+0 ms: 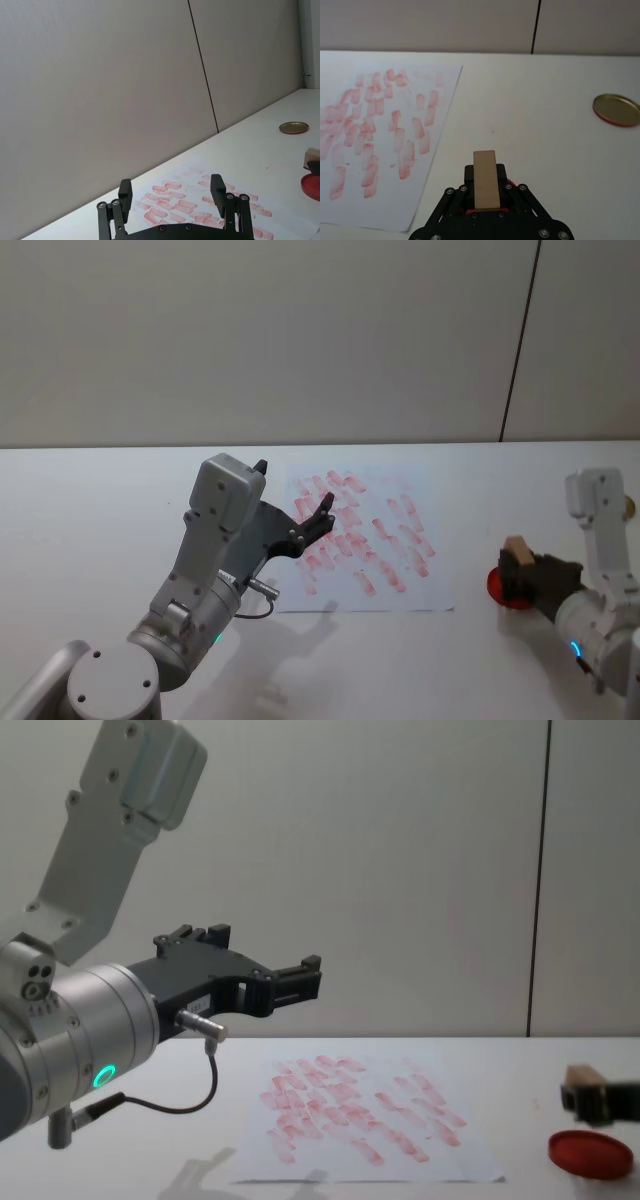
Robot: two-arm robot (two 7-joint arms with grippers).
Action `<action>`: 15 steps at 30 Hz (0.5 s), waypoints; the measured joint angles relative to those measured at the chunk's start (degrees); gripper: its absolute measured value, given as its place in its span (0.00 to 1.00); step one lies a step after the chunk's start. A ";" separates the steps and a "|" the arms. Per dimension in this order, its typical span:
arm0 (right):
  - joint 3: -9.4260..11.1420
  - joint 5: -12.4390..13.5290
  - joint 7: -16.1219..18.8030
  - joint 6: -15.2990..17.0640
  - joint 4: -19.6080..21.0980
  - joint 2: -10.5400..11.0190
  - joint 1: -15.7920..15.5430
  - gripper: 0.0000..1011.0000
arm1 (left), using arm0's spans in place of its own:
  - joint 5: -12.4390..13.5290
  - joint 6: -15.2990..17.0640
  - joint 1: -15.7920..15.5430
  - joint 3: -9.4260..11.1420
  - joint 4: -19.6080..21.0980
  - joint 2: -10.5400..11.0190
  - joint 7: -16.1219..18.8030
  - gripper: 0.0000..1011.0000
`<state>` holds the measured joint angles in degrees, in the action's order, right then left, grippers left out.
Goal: Use the one hand to pick up the stamp and affix it onto the A4 paper.
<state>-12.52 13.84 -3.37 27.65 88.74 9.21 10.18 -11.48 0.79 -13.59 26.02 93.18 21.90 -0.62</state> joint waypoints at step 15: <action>-1.99 -3.91 2.71 -1.33 7.12 -1.58 0.42 0.23 | 0.00 0.00 0.00 0.00 0.00 0.00 0.00 0.98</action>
<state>-14.51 9.93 -0.66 26.33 95.86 7.63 10.60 -11.48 0.80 -13.59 26.02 93.17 21.89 -0.63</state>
